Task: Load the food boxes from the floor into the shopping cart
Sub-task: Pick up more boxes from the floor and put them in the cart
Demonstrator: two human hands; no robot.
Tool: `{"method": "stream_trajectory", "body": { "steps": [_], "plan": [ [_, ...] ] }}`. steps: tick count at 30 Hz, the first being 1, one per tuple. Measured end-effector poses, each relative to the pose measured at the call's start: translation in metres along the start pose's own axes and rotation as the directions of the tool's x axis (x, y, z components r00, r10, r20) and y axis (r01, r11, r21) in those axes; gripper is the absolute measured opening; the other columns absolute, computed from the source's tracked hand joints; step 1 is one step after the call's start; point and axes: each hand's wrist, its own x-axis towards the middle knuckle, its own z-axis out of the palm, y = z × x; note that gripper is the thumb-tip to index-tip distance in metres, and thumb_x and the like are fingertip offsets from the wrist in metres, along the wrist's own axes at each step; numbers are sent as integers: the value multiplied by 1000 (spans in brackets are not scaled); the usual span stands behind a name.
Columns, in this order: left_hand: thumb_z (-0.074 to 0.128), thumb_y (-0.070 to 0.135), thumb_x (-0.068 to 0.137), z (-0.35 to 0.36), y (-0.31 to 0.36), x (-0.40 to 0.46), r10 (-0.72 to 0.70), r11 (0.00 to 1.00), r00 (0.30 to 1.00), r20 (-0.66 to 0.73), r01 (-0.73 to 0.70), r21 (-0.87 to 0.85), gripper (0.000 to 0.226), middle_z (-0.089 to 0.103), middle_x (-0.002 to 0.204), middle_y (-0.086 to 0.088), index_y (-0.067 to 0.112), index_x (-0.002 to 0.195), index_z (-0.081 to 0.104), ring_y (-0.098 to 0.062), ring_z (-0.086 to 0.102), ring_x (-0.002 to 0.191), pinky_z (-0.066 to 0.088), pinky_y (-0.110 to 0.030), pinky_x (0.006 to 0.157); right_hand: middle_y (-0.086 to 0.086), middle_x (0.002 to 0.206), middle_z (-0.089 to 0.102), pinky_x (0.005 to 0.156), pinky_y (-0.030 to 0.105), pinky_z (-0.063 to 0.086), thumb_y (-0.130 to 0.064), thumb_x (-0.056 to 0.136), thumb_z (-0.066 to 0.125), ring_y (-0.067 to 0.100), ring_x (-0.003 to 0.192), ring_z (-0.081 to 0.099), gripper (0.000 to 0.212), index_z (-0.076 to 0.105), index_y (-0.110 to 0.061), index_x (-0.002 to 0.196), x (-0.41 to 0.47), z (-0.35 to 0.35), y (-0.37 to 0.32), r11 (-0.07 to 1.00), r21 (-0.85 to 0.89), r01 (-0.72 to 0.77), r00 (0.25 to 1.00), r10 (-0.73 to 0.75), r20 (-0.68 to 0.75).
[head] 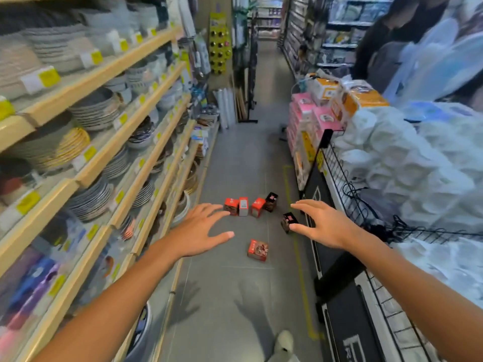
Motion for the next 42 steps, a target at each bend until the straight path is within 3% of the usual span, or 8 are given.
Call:
{"method": "stream_trajectory", "body": {
  "steps": [2, 11, 15, 18, 21, 29, 34, 42],
  "plan": [
    [34, 77, 89, 5, 7, 34, 19, 999, 999, 40, -21, 46, 80, 22, 163, 9, 33, 156, 31, -14, 11, 151, 12, -35, 122, -6, 161, 34, 118, 39, 32, -65, 95, 50, 17, 148, 31, 71, 35, -30, 155, 11, 2, 28, 1000, 13, -22, 1000, 21, 7],
    [5, 99, 68, 27, 41, 210, 64, 994, 991, 117, -74, 86, 112, 28, 160, 8, 33, 155, 33, -16, 19, 149, 17, -36, 123, -7, 162, 31, 115, 36, 33, -61, 96, 53, 18, 149, 28, 73, 31, -29, 157, 92, 9, 164, 993, 79, -93, 993, 86, 80],
    [13, 97, 72, 34, 50, 271, 31, 998, 987, 159, -39, 49, 107, 24, 162, 9, 34, 156, 29, -14, 15, 151, 19, -41, 124, -6, 160, 34, 114, 37, 38, -61, 95, 55, 19, 145, 35, 73, 32, -28, 156, 134, 3, 211, 986, 121, -117, 989, 104, 107],
    [36, 81, 88, 39, 45, 308, 11, 999, 980, 198, -17, 30, 82, 20, 163, 11, 36, 157, 25, -12, 12, 152, 20, -42, 124, -6, 161, 33, 112, 37, 38, -60, 95, 55, 20, 144, 37, 74, 30, -28, 157, 164, 1, 233, 982, 134, -133, 985, 117, 125],
    [44, 73, 91, 43, 29, 343, -15, 1000, 976, 216, 11, 20, 76, 18, 163, 13, 39, 156, 25, -12, 11, 152, 20, -42, 124, -5, 161, 33, 113, 39, 37, -60, 95, 56, 20, 146, 35, 75, 29, -29, 157, 200, 3, 248, 978, 142, -154, 980, 133, 150],
    [53, 63, 94, 53, -46, 463, 86, 996, 968, 236, -78, -40, 73, 23, 162, 11, 34, 157, 28, -13, 16, 151, 17, -40, 124, -4, 161, 34, 112, 40, 38, -58, 95, 57, 20, 147, 33, 75, 26, -31, 158, 312, 24, 275, 956, 162, -245, 952, 205, 226],
    [59, 49, 96, 73, -92, 535, 119, 992, 949, 291, -102, -72, 75, 22, 163, 5, 25, 158, 27, -14, 16, 150, 14, -28, 119, -3, 160, 35, 113, 41, 40, -58, 95, 57, 20, 145, 36, 75, 26, -32, 157, 382, 45, 290, 931, 182, -317, 917, 251, 310],
    [65, 46, 93, 144, -158, 639, 66, 998, 929, 365, -54, -44, 82, 23, 163, -6, 17, 159, 25, -24, 16, 151, 11, -33, 122, -1, 159, 37, 110, 40, 40, -51, 97, 59, 23, 142, 40, 71, 30, -27, 157, 500, 100, 347, 895, 230, -381, 892, 291, 346]
  ]
}}
